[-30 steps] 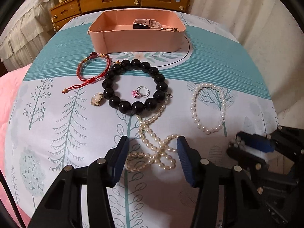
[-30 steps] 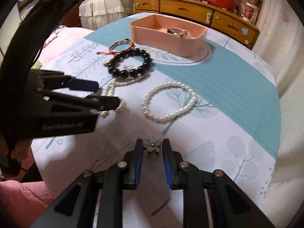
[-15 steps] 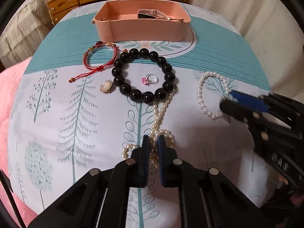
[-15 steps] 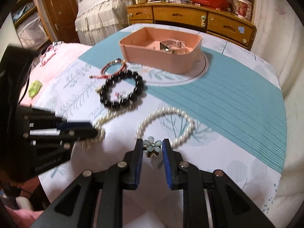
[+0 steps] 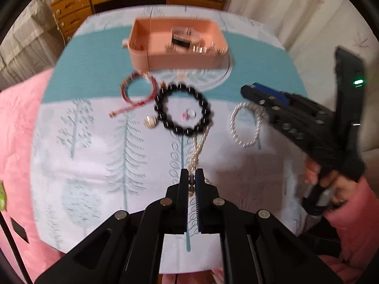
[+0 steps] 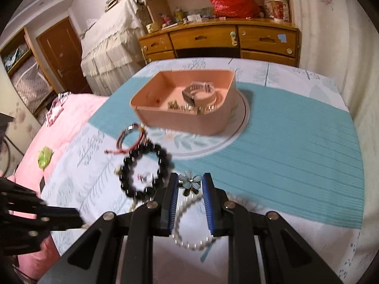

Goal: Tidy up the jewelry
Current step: 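Grasp the pearl necklace with the left gripper while the right holds the brooch, then carry the brooch and pearl necklace into the tray and open both grippers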

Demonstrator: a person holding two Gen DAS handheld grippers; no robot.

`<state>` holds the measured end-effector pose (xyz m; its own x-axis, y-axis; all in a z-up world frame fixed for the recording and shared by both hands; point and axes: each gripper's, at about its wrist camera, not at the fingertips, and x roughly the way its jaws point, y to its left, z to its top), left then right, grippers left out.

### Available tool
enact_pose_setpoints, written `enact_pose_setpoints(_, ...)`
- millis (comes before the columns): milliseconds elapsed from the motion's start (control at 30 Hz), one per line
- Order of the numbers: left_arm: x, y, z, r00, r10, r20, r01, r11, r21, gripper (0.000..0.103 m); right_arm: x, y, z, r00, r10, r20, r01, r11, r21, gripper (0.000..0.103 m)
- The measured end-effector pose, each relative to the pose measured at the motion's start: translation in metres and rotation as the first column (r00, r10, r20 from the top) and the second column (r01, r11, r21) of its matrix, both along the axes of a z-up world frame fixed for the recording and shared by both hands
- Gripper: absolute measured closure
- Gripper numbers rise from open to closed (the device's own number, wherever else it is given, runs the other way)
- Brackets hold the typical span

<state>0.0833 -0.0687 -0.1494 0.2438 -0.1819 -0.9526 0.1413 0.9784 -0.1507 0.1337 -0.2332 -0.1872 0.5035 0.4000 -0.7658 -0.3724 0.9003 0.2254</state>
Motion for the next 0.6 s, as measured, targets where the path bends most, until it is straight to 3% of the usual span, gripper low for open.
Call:
enact_pose_setpoints(467,0.028,-0.001,0.131,0.99,-0.106,0.091,0.109,0.993,-0.037,0.1,0.016,0.016,0.052,0.993,0.013,0.118,-0.013,1.0,-0.003,0.083)
enact_pose_setpoints(600,0.04,0.0,0.162,0.978,-0.14,0.156,0.146,0.989,-0.03,0.1,0.024,0.02,0.068,0.989,0.024,0.148,-0.024,1.0,0.001,0.083)
